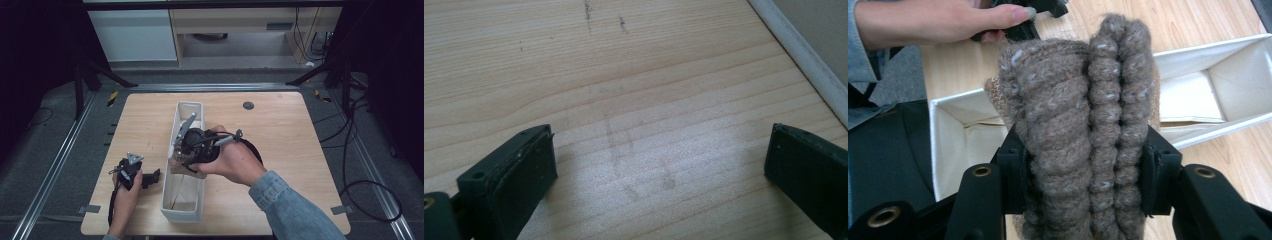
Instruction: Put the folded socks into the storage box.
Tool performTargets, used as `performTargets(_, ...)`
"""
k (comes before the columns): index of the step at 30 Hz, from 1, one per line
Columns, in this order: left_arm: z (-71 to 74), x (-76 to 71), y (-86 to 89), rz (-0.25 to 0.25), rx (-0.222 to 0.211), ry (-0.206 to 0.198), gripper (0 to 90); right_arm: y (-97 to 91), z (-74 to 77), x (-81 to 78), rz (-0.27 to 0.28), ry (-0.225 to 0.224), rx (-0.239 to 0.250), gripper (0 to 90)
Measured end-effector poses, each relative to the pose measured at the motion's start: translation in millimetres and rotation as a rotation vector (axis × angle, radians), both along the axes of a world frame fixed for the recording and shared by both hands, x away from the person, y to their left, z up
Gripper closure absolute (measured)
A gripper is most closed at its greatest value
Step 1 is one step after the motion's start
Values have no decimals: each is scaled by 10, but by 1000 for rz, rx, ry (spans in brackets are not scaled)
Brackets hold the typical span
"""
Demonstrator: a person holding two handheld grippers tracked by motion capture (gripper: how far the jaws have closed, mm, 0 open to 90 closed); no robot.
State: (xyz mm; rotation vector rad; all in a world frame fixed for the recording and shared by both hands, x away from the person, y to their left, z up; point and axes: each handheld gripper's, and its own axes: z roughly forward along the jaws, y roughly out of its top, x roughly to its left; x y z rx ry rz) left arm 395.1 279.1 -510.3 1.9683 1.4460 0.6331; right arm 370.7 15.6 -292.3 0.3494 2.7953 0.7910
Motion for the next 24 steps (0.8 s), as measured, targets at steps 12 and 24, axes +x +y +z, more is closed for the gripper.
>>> performTargets(12,-2,-3,-1,1,-2,-2,0,49,-88,-135,12,23,-34,499)
performTargets(24,-1,-3,0,0,-1,-2,0,172,-187,-197,31,49,-64,501)
